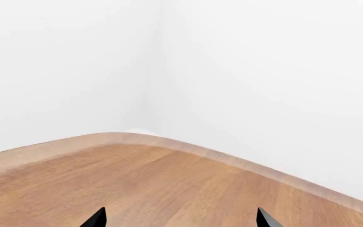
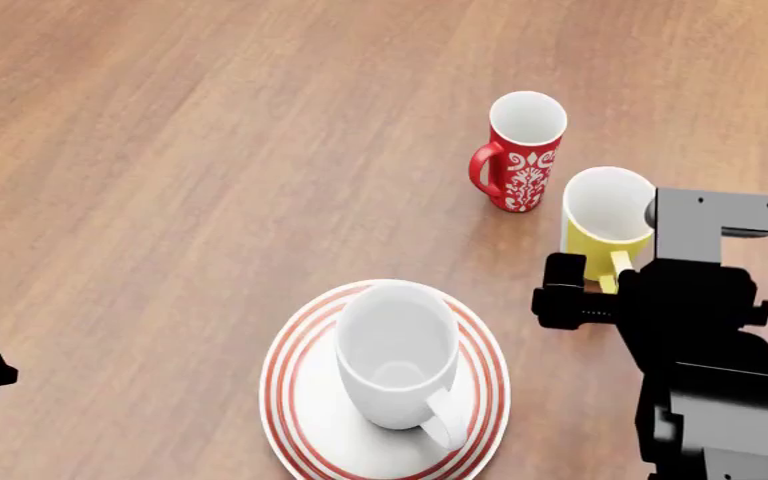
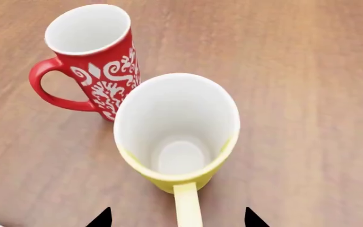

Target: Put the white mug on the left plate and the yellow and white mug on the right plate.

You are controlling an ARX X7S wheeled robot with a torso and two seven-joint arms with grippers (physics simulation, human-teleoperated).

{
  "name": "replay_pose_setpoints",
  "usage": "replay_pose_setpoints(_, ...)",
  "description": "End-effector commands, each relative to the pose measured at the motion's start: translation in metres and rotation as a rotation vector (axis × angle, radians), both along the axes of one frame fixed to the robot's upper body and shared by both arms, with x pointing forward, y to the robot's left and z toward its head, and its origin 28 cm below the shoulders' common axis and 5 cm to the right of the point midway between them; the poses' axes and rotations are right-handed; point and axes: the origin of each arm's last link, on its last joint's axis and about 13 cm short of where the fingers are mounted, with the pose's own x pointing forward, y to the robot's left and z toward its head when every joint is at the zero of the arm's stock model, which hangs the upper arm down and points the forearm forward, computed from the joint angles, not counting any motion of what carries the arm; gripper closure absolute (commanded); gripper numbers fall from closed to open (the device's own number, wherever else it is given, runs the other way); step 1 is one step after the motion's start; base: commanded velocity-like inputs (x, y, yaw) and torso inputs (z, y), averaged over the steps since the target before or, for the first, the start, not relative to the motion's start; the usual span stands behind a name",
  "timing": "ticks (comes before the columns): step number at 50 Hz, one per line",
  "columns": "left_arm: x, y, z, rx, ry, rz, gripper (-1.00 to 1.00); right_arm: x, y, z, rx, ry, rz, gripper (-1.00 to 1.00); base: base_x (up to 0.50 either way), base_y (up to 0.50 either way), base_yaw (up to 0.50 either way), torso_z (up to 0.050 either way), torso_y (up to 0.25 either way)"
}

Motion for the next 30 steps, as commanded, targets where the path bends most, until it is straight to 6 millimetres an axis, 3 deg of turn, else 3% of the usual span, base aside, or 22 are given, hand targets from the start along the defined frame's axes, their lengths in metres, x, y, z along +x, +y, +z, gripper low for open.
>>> replay_pose_setpoints(1, 0.0, 0.0, -0.001, -0.003, 0.0, 0.001, -1.0, -0.002, 0.0, 0.004, -0.023, -0.01, 0.005, -1.0, 0.0, 0.0, 0.0, 0.015, -0.018)
replay_pose_setpoints(4, 0.0, -0.001, -0.001, 0.014, -0.003, 0.004, -1.0, -0.002, 0.0, 0.003, -0.022, -0.005, 0.001, -1.0, 0.0, 0.0, 0.0, 0.014, -0.024)
replay_pose_setpoints(14, 0.003, -0.002, -0.003, 0.016, 0.023, 0.031, -1.0, -0.003, -0.003, 0.009, -0.027, -0.013, -0.01, -1.0, 0.0, 0.0, 0.0, 0.014, -0.233)
replay_pose_setpoints(30, 0.002, -0.001, -0.002, 0.009, 0.014, 0.029, -1.0, -0.003, -0.002, 0.015, -0.035, -0.043, -0.007, -1.0, 0.0, 0.0, 0.0, 0.0, 0.0)
